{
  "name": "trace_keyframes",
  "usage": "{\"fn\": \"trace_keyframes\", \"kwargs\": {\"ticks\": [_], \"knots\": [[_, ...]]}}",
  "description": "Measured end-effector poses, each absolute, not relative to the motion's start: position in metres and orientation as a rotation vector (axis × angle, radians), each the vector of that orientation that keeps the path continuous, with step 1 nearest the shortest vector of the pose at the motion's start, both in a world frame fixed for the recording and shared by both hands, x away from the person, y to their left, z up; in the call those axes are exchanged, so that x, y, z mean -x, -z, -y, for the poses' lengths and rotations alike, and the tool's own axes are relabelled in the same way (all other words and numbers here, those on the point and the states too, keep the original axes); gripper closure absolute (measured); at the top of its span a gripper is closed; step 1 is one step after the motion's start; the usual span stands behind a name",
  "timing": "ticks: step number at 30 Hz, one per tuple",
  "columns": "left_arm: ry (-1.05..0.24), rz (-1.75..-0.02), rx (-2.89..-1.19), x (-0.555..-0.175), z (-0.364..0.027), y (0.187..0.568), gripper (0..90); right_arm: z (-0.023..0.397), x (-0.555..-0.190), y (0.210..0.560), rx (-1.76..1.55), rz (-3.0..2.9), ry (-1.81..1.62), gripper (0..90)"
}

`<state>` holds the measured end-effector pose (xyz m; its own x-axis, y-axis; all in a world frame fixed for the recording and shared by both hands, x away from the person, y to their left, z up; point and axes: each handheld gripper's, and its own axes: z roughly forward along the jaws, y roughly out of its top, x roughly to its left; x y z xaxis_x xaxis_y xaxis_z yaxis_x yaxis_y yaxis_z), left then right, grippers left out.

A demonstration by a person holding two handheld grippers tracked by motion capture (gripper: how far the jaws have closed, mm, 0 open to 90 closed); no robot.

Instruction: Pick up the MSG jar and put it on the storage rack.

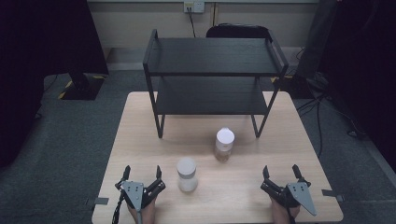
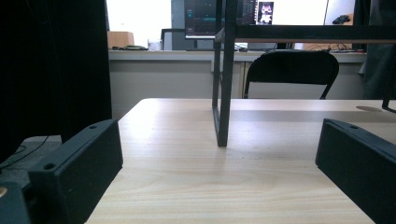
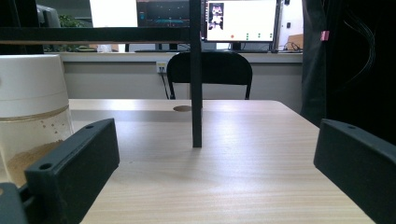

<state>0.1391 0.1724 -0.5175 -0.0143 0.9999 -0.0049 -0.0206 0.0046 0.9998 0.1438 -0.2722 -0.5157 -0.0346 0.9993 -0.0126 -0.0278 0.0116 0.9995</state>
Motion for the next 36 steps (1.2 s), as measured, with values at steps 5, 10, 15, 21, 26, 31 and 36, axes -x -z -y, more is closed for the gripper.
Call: {"fn": "trace_keyframes", "kwargs": {"ticks": [5,10,15,21,26,31,36], "knots": [[-1.226,-1.207,-1.184,-0.1391,-0.1724,0.5174,0.1,0.2714,-0.1438,0.5157,-1.165,-1.218,-1.235,0.0],[-1.226,-1.207,-1.184,-0.1391,-0.1724,0.5175,0.1,0.2713,-0.1438,0.5158,-1.165,-1.217,-1.235,0.0],[-1.226,-1.207,-1.184,-0.1391,-0.1725,0.5175,0.0,0.2708,-0.1438,0.5158,-1.166,-1.215,-1.233,0.0],[-1.226,-1.207,-1.184,-0.1391,-0.1724,0.5175,0.0,0.2708,-0.1438,0.5158,-1.166,-1.215,-1.233,0.0],[-1.226,-1.207,-1.184,-0.1391,-0.1725,0.5175,0.0,0.2705,-0.1438,0.5159,-1.166,-1.214,-1.232,0.0],[-1.226,-1.207,-1.184,-0.1391,-0.1725,0.5174,0.0,0.2705,-0.1438,0.5158,-1.166,-1.214,-1.232,0.0],[-1.226,-1.207,-1.183,-0.1392,-0.1725,0.5175,0.0,0.2698,-0.1438,0.5159,-1.168,-1.211,-1.229,0.0]]}}
